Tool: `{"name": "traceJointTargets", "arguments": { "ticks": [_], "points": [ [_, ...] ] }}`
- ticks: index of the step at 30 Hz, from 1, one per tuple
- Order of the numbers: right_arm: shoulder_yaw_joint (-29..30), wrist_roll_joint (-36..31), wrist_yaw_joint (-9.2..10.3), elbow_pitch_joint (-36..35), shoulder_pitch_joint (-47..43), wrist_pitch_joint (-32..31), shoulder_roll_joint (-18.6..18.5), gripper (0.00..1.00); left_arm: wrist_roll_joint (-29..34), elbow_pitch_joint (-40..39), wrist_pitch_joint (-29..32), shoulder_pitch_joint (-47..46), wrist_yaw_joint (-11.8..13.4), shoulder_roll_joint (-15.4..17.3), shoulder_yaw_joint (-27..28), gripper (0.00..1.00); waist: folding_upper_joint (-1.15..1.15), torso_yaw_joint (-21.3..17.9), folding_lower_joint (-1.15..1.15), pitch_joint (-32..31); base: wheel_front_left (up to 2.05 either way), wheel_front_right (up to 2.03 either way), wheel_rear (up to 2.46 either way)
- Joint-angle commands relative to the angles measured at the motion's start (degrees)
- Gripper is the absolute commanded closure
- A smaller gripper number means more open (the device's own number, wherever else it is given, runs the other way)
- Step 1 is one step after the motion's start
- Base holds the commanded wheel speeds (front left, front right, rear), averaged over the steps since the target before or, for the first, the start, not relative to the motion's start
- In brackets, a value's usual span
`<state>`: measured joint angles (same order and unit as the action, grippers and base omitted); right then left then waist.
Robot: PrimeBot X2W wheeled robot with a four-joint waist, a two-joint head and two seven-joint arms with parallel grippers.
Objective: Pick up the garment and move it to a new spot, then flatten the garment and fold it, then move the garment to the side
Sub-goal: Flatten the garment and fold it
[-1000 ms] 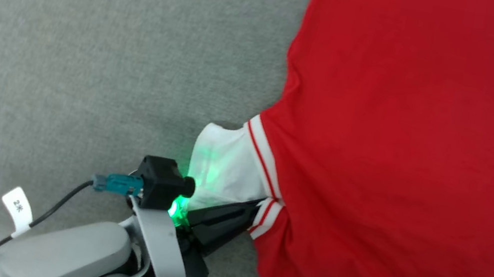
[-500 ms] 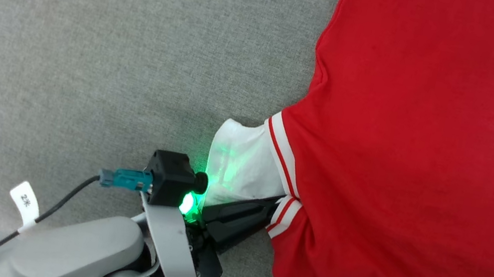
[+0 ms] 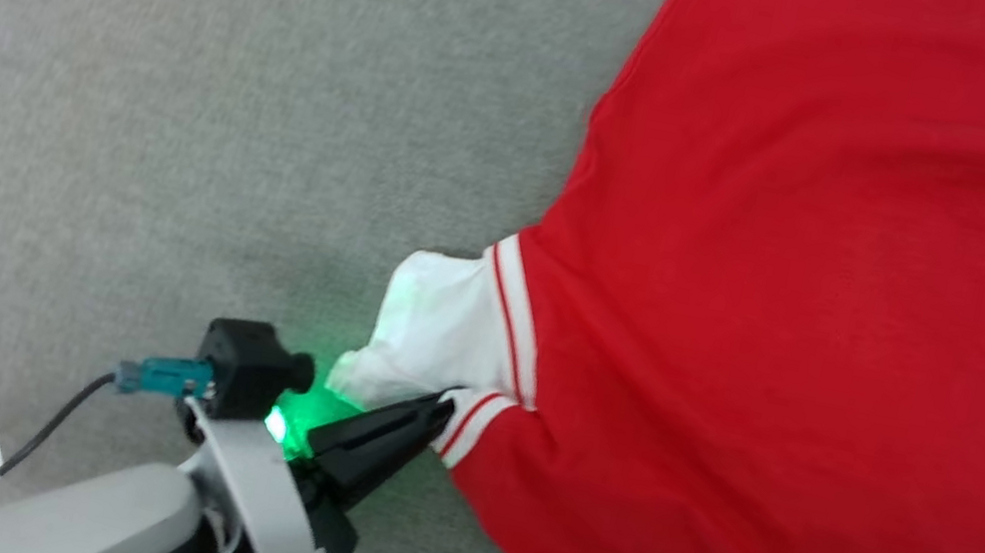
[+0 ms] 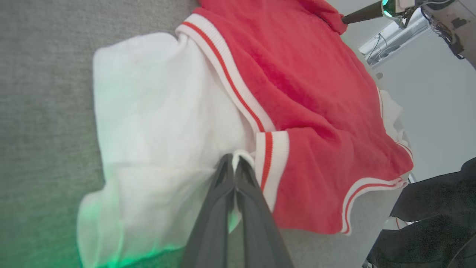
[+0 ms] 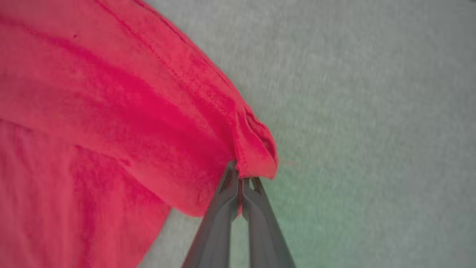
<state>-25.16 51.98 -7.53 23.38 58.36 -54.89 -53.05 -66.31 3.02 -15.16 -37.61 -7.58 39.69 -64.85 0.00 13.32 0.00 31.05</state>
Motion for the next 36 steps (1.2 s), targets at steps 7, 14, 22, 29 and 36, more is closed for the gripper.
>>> {"name": "traceJointTargets", "arguments": {
  "ticks": [7, 14, 22, 29, 36],
  "points": [
    [1.85, 9.44, 0.08, -14.88, -21.92, 3.21, -8.37, 1.00, -0.11, 0.05, 0.03, 3.98, 0.18, 2.25, 2.85, 1.00, 0.00, -7.17, 0.00, -6.38, 0.00, 0.00, 0.00],
    [4.04, 12.11, 0.08, -25.61, -44.58, 7.87, -11.39, 1.00, 0.18, 0.30, 0.03, 6.37, 0.17, 3.17, 5.85, 1.00, 0.00, -9.68, 0.00, -7.70, 0.00, 0.00, 0.00],
    [7.27, 10.60, 0.08, -35.35, -63.06, 9.06, -7.93, 1.00, 0.98, 0.86, 0.03, 8.18, 0.17, 2.82, 9.52, 1.00, 0.00, -10.47, 0.00, -7.77, 0.00, 0.00, 0.00],
    [13.58, 4.87, 0.09, -39.19, -67.68, 10.04, -2.22, 0.00, 1.45, 1.27, 0.04, 9.30, 0.17, 1.93, 10.21, 1.00, 0.00, -10.62, 0.00, -8.34, 0.00, 0.00, 0.00],
    [26.89, 5.09, 0.08, -43.62, -71.29, 7.72, -0.18, 0.00, 1.82, 0.97, 0.04, 10.11, 0.18, 1.41, 10.95, 1.00, 0.00, -10.19, 0.00, -8.97, 0.00, 0.00, 0.00]
  ]
}}
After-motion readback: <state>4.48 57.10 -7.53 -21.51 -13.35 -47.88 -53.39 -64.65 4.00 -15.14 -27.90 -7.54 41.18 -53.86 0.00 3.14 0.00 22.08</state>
